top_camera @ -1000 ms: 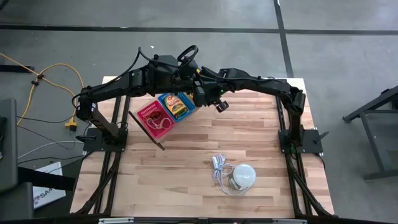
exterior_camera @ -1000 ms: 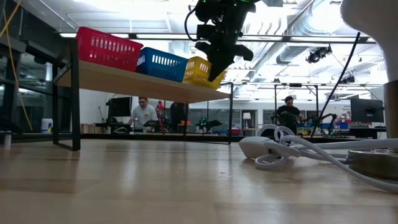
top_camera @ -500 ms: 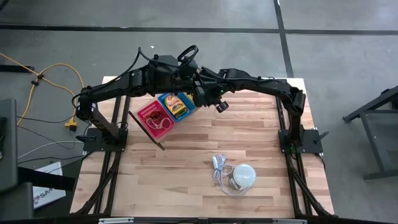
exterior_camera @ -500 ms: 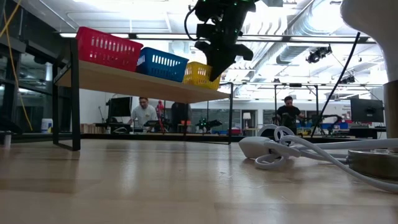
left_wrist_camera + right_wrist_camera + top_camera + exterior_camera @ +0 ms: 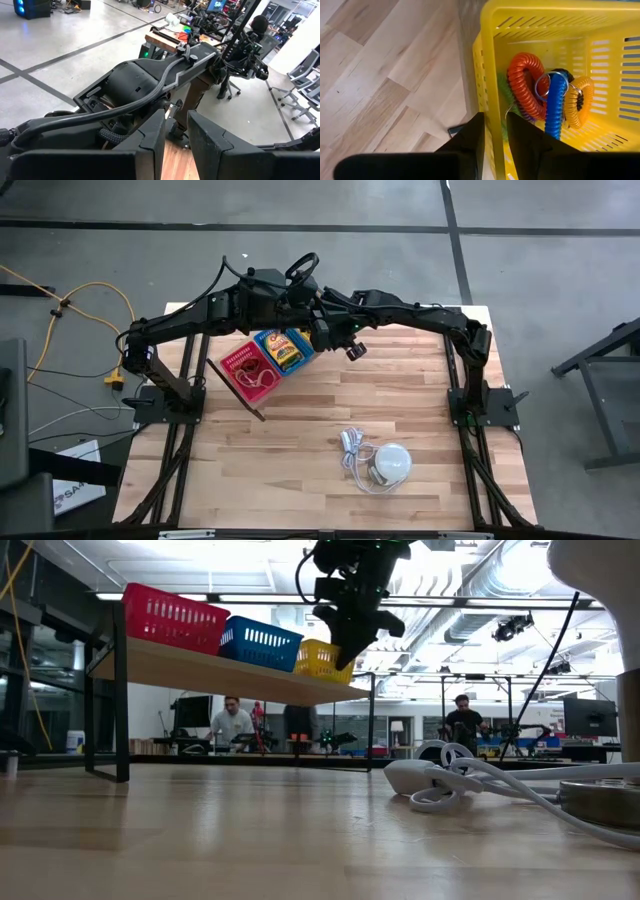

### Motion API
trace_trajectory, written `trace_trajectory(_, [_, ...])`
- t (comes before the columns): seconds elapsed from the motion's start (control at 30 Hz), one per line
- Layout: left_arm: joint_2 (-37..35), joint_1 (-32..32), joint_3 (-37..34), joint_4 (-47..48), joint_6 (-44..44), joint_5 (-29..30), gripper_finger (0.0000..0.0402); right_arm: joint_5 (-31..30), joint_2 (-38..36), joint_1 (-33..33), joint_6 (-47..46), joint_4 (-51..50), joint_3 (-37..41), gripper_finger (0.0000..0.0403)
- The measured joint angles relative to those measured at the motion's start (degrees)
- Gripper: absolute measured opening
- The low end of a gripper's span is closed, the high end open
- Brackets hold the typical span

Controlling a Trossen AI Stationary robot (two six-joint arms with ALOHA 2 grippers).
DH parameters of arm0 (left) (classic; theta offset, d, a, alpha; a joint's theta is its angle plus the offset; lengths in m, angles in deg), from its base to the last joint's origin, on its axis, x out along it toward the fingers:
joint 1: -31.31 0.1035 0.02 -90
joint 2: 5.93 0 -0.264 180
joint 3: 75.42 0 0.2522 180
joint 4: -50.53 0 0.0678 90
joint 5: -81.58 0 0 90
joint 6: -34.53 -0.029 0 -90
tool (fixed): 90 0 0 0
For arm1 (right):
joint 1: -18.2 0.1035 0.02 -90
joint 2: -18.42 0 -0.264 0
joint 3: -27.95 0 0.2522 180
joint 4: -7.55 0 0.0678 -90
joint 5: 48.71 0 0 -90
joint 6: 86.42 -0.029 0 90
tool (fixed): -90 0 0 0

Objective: Pick & Place Office Desk Supplies
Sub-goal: Put the yellow bin with the spring keychains on the shelf, then return to Home Position

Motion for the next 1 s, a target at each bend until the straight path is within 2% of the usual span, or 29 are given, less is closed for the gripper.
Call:
trace_trajectory(0.6, [0.0, -0.01, 0.0, 0.0, 0.02, 0.0, 0.0079, -0.02, -0.13, 0.04, 0.0, 1.02, 0.0, 0.007])
trace_trajectory(1.0, [0.0, 0.01, 0.0, -0.1, 0.0, 0.0, 0.0079, 1.3, -3.78, 0.48, -0.28, 0.03, -0.01, 0.007])
